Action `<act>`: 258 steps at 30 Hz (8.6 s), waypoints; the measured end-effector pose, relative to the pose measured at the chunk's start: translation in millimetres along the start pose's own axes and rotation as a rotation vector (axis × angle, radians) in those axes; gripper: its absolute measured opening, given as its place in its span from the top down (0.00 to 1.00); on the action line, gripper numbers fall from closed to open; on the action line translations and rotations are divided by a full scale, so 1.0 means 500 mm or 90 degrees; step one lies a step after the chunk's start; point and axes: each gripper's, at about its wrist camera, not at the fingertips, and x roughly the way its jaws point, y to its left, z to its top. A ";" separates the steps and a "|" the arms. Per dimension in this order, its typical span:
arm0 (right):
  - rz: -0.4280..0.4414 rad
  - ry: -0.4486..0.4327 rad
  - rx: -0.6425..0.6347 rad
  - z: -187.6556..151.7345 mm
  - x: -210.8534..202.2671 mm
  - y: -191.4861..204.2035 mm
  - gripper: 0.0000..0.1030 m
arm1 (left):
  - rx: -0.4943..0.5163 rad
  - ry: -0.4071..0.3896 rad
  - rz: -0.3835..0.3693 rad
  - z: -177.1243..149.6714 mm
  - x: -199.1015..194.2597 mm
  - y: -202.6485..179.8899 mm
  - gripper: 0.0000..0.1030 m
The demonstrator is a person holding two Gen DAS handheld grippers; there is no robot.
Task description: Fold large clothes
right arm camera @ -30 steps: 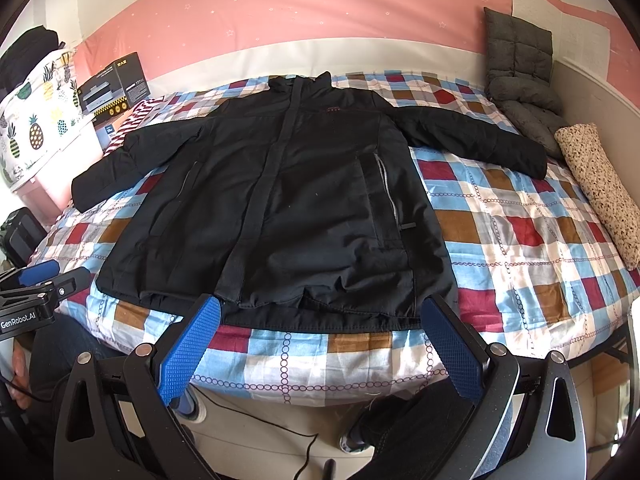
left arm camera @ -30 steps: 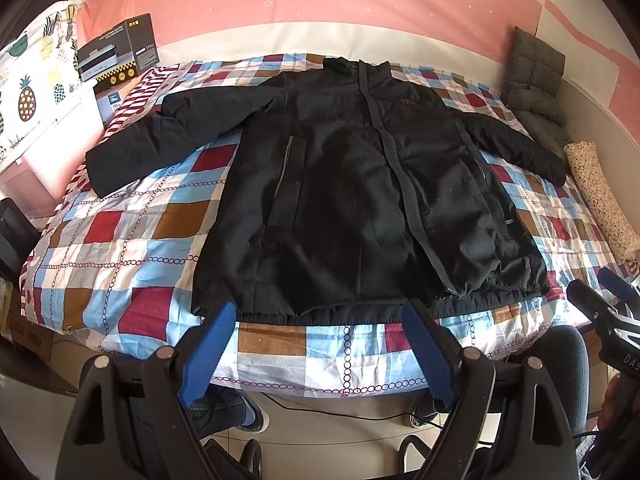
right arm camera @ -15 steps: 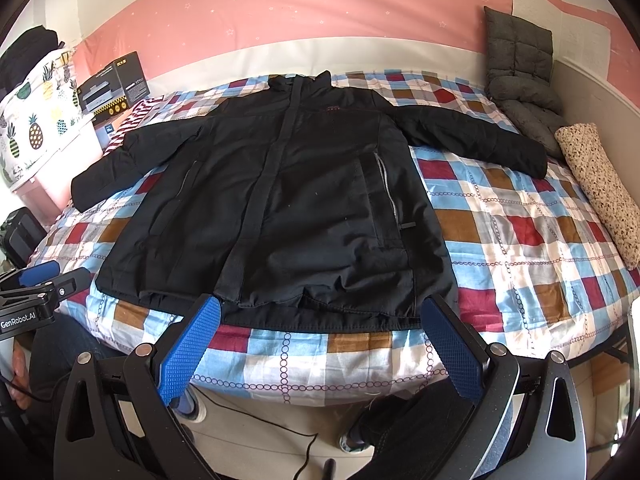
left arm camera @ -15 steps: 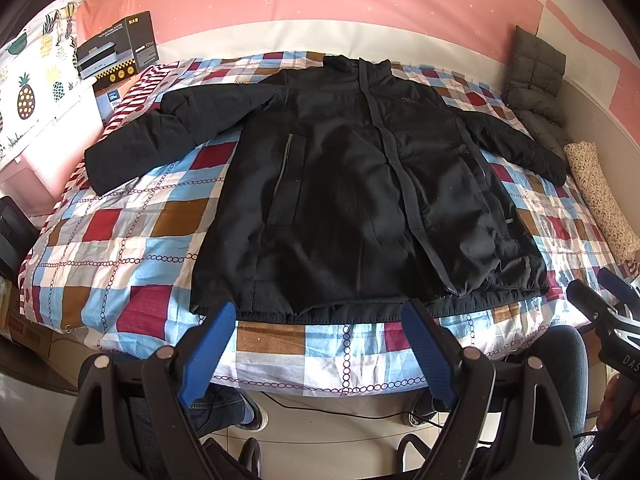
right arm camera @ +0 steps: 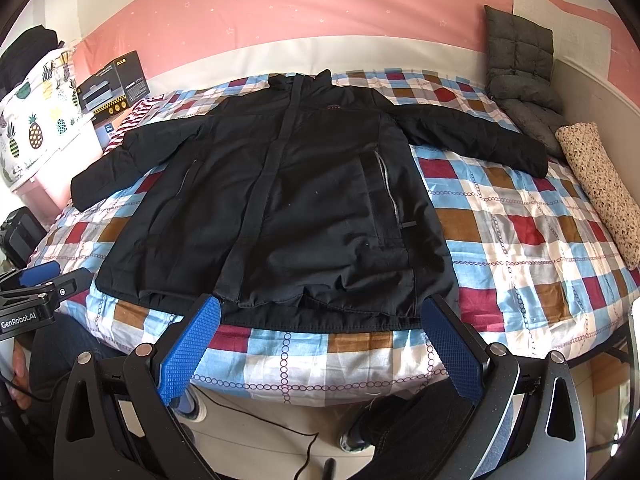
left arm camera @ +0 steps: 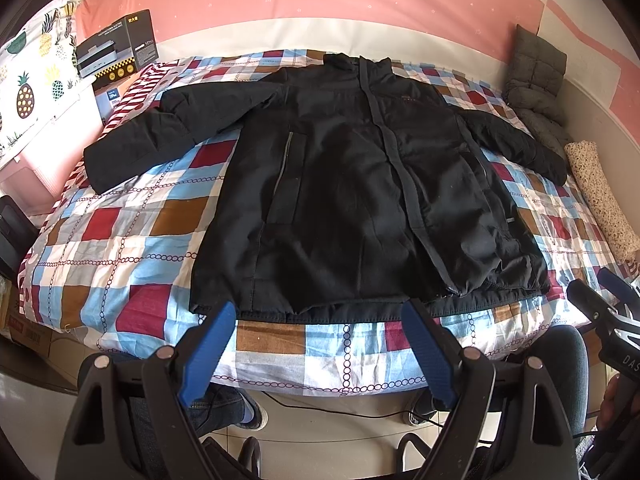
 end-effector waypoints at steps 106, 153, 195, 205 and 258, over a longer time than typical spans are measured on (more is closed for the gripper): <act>0.046 0.031 -0.038 0.392 0.494 0.020 0.09 | -0.077 -0.227 -0.165 0.769 0.257 0.125 0.85; 0.123 0.130 0.238 0.591 0.842 -0.176 0.56 | -0.063 0.008 -0.177 0.630 0.637 0.218 0.53; 0.032 0.020 0.097 0.400 0.420 -0.139 0.51 | -0.003 -0.038 -0.129 0.422 0.321 0.173 0.63; 0.043 0.015 0.166 0.319 0.318 -0.259 0.40 | -0.011 -0.012 -0.174 0.358 0.233 0.071 0.48; 0.130 -0.283 0.278 0.787 0.237 -0.570 0.77 | -0.048 -0.045 -0.122 0.514 0.425 0.114 0.47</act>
